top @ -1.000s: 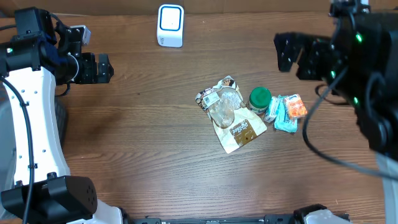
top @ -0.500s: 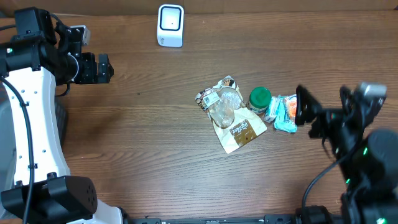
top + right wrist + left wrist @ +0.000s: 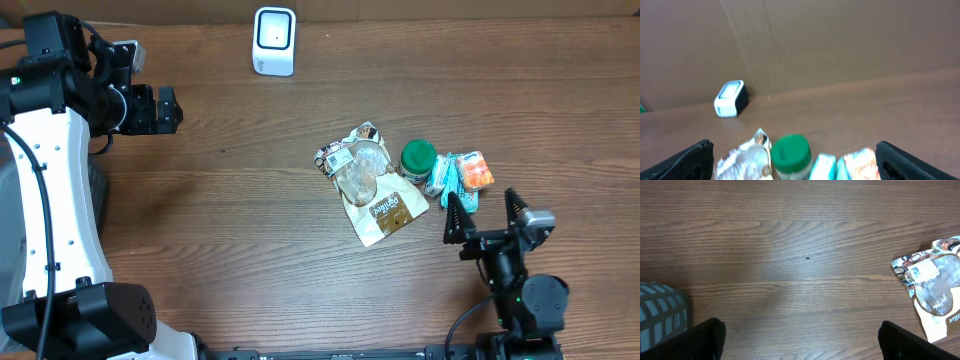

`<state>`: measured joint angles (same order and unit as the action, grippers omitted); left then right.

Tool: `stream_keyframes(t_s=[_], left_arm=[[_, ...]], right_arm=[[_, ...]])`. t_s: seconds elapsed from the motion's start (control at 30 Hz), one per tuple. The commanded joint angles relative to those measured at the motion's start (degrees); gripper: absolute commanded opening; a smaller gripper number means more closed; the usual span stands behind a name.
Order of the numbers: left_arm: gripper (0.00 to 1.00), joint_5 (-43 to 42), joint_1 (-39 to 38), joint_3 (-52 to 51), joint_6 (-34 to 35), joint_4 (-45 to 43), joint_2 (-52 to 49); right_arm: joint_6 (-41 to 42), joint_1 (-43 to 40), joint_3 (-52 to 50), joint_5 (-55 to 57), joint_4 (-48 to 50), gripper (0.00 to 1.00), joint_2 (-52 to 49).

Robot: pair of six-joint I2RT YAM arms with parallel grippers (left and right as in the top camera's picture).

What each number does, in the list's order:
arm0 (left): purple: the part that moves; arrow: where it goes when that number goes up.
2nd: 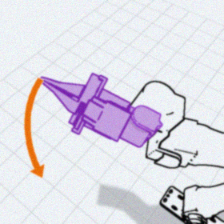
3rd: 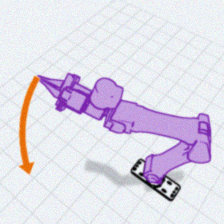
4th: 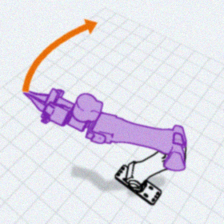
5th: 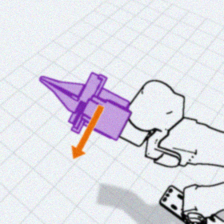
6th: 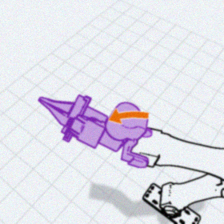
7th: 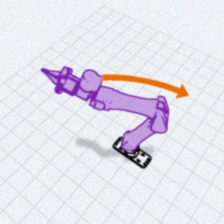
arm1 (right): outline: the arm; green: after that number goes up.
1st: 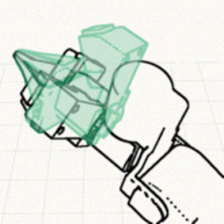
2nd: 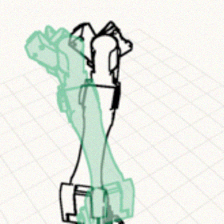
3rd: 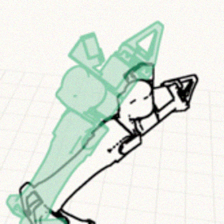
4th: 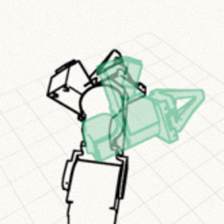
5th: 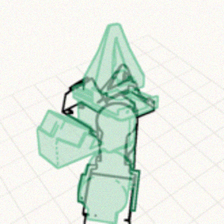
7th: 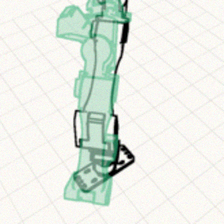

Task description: Scan the item barcode

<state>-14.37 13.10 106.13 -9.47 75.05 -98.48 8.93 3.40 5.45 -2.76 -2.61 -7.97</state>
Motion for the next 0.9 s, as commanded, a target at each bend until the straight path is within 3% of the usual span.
stream_keyframes(t_s=[0.0,0.1,0.87], left_arm=[[1.0,-0.5,-0.4,0.9,-1.3,-0.1,0.7],[1.0,-0.5,-0.4,0.9,-1.2,-0.1,0.7],[1.0,-0.5,-0.4,0.9,-1.3,-0.1,0.7]], right_arm=[[-0.4,-0.2,-3.2,-0.3,0.3,1.0,4.2],[-0.4,-0.2,-5.0,-0.1,-1.8,1.0,7.9],[-0.4,-0.1,-5.0,0.3,-2.0,1.0,7.8]])
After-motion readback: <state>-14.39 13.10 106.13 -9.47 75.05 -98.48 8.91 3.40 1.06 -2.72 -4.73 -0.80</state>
